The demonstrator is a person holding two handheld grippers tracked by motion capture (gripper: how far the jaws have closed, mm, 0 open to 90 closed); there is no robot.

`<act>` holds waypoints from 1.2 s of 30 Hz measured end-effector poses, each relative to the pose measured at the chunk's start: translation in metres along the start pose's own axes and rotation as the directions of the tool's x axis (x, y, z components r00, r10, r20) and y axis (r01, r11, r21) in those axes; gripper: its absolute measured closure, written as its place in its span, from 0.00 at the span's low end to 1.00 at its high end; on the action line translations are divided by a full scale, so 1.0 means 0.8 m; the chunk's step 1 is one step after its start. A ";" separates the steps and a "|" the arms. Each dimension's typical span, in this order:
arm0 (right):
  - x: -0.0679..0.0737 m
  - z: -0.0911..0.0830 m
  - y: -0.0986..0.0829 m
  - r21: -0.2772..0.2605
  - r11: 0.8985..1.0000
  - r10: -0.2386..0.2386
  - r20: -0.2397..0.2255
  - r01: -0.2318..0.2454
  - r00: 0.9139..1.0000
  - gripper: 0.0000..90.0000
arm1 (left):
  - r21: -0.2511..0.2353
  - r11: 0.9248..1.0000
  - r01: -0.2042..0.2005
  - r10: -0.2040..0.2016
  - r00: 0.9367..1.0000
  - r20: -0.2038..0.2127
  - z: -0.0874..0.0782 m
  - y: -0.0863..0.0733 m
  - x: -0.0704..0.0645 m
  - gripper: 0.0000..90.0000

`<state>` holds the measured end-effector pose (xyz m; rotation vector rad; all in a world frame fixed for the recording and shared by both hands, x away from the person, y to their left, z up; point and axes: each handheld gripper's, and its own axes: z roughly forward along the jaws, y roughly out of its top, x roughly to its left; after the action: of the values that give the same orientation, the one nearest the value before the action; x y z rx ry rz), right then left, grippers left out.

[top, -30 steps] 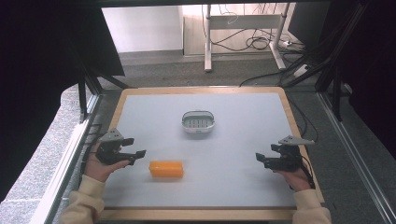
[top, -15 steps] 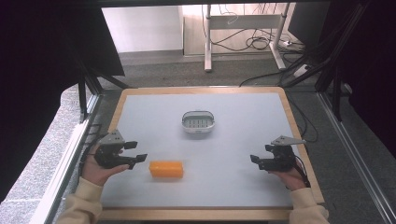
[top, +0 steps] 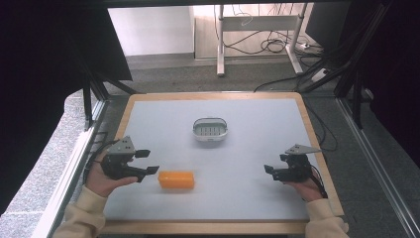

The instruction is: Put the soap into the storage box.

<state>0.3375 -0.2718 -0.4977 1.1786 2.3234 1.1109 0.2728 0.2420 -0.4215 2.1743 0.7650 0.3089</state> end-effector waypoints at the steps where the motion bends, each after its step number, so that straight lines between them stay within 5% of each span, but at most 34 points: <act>1: 0.000 0.000 0.000 0.000 1.000 0.000 0.000 0.000 1.000 0.22 | 0.001 1.000 -0.006 0.005 1.000 0.009 0.000 0.002 -0.001 0.38; 10: -0.001 -0.005 -0.003 -0.015 1.000 0.012 0.020 -0.012 1.000 0.22 | 0.057 0.997 -0.051 0.046 0.995 0.087 0.021 0.014 -0.004 0.37; 36: 0.001 0.002 -0.011 0.013 1.000 0.020 0.045 -0.021 0.999 0.22 | 0.182 0.973 -0.140 0.113 0.982 0.152 0.077 0.013 -0.005 0.26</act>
<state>0.3333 -0.2736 -0.5051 1.2219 2.2930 1.0663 0.3014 0.1967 -0.4544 2.4035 0.5985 0.1478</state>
